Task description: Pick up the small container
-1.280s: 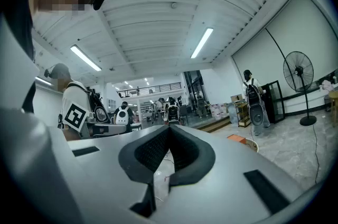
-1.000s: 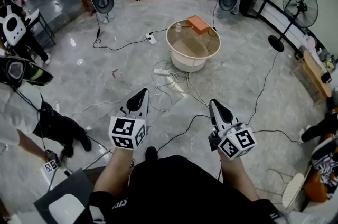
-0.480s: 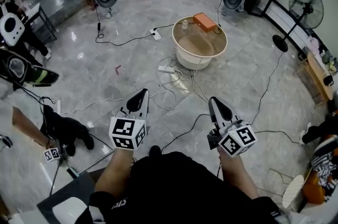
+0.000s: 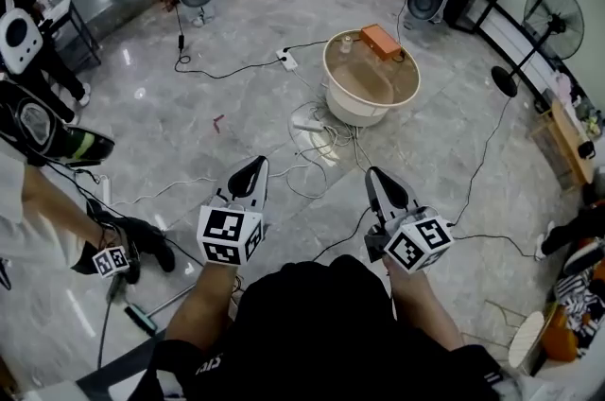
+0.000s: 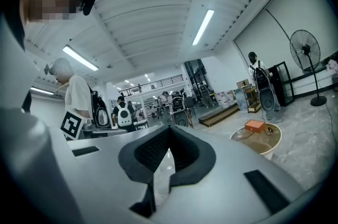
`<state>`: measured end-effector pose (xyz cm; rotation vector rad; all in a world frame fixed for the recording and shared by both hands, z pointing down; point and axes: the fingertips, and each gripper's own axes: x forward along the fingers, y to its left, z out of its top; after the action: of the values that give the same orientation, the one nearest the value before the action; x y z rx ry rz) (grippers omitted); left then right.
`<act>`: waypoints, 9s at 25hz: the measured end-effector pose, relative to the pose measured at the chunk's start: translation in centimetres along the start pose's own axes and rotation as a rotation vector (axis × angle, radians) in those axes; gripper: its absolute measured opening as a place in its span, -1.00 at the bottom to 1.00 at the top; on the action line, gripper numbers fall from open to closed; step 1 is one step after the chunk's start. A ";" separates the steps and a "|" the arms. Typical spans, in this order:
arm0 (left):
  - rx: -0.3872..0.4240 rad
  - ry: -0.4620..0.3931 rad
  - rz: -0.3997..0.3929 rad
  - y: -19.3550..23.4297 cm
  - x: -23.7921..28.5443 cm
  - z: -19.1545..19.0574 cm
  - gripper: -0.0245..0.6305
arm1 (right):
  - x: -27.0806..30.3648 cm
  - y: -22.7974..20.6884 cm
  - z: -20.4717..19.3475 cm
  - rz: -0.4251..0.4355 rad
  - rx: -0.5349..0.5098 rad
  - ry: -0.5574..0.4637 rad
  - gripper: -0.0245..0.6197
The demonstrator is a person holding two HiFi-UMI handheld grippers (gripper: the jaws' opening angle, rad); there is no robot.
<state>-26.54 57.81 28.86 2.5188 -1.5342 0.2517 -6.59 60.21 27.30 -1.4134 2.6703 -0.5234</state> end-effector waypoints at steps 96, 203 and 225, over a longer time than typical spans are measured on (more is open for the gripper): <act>0.092 0.190 -0.476 21.3 91.9 10.8 -0.89 | 58.3 -60.1 10.0 -0.439 0.277 0.040 -0.89; 0.354 0.265 -0.890 7.7 97.9 5.1 0.12 | 53.6 -63.9 6.6 -0.695 0.335 -0.016 -0.89; 0.424 0.242 -0.981 7.4 87.8 15.5 0.12 | 49.4 -58.3 15.4 -0.765 0.182 -0.172 -0.89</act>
<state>7.40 -24.70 35.15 3.0450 -0.0555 0.7255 14.54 -14.26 36.75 -2.2628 1.8222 -0.6253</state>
